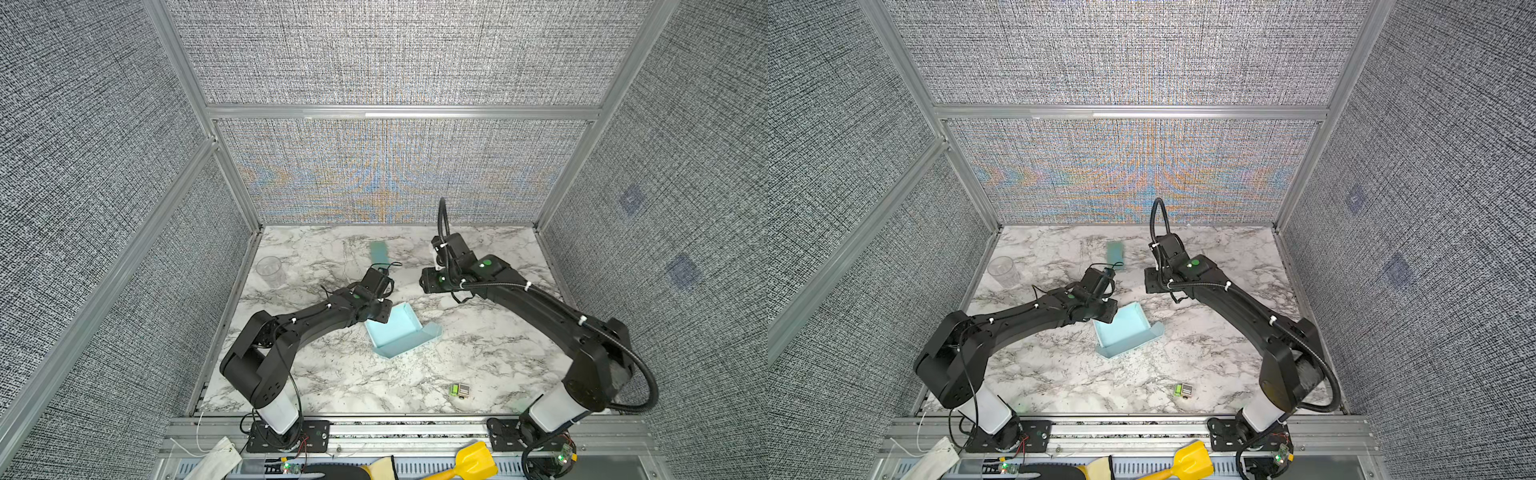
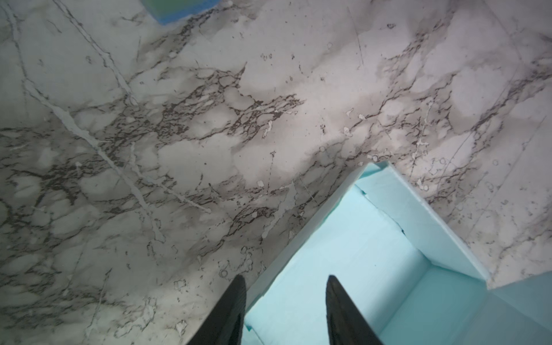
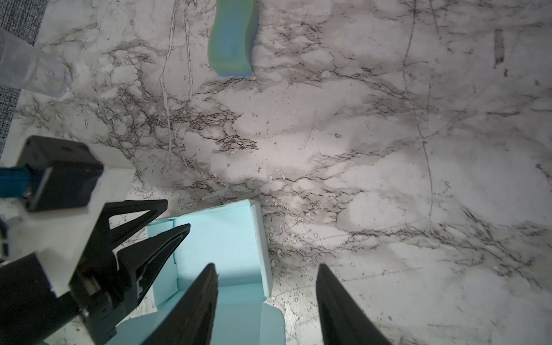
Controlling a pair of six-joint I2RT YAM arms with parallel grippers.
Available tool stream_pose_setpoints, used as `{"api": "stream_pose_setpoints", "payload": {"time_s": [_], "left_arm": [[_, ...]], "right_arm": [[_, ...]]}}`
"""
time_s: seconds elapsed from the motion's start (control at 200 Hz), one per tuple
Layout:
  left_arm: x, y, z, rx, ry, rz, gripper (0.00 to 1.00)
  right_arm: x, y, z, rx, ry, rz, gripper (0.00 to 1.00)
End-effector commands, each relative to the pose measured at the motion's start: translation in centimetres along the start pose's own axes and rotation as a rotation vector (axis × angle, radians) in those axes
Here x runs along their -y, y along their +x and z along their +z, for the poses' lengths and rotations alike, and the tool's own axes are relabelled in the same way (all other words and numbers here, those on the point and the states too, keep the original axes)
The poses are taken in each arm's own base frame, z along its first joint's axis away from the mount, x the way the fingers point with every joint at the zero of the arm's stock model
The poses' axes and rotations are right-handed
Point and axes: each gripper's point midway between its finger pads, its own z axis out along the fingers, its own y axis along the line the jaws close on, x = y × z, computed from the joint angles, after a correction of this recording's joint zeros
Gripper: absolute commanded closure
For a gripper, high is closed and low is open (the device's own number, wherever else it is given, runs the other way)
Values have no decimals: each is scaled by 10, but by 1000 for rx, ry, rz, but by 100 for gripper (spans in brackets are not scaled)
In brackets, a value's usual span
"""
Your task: Fold the paper box
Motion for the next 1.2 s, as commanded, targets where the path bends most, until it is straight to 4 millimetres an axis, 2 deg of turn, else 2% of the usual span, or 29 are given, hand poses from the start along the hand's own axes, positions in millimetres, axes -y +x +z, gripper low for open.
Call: {"api": "stream_pose_setpoints", "payload": {"time_s": [0.0, 0.19, 0.445, 0.725, 0.8, 0.925, 1.196], "left_arm": [[4, 1, 4, -13, 1, 93, 53], [3, 4, 14, -57, -25, 163, 54], [-8, 5, 28, -101, -131, 203, 57], [-14, 5, 41, -151, -182, 212, 80], [-17, 4, 42, -155, -204, 202, 86], [-21, 1, 38, -148, -222, 152, 88], [-21, 3, 38, -163, -236, -21, 88]], "right_arm": [[10, 17, -8, -11, 17, 82, 45], [16, 32, -14, -19, 11, 88, 45], [13, 26, -17, -1, 2, 56, 45], [14, 26, -16, 6, 5, 43, 45], [14, 24, -17, 13, 5, 41, 45], [14, 23, -16, 19, 4, 40, 45], [17, 21, -16, 32, 13, 50, 45]]}}
